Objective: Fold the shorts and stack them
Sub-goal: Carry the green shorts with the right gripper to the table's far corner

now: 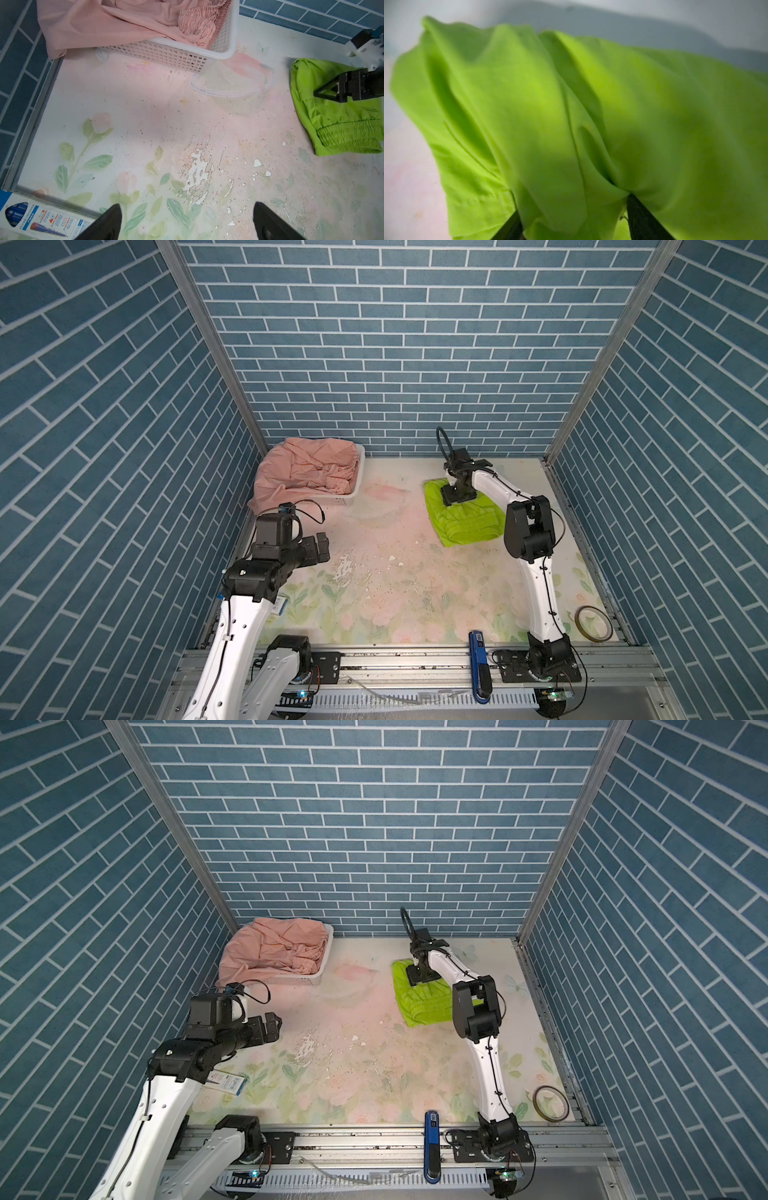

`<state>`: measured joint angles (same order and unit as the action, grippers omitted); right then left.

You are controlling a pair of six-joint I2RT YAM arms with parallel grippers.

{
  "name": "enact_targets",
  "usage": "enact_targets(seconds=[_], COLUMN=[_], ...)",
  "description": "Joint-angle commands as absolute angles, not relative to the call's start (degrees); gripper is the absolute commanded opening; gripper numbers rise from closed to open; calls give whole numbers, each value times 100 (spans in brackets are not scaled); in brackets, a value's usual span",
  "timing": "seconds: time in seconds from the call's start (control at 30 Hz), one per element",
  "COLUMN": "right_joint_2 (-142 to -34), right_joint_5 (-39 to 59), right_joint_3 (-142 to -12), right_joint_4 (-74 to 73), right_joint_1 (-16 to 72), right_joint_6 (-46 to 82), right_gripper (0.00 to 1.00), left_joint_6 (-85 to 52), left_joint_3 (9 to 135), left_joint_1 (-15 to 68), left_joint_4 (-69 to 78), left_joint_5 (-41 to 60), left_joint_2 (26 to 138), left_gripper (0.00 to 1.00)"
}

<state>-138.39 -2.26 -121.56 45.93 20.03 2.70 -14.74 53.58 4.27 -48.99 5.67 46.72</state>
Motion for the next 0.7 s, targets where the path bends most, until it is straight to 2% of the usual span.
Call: enact_targets(seconds=[0.0,0.1,0.27,0.67], right_joint_2=[-14064,-13940,-13230,-12603], right_joint_5=[-557,-250,-59,-1328], right_joint_3=[-12751,-12954,-12573,-11008], right_joint_4=[5030,5042,4829,4998], right_joint_1=[1748,1674,1876,2732], right_joint_6=[-66,-417,-448,753], right_gripper=[70,71,72,75], left_joint_6=[-1431,-1427,-1416,-1409], left_joint_3=[5304,5291,5282,5265], left_joint_1=[328,243,91,9], left_joint_4=[-4843,-4813,-4779,-4755], left_joint_5=[645,741,905,981], left_joint_2=[4626,4635,4695,4762], left_gripper=[100,100,100,100])
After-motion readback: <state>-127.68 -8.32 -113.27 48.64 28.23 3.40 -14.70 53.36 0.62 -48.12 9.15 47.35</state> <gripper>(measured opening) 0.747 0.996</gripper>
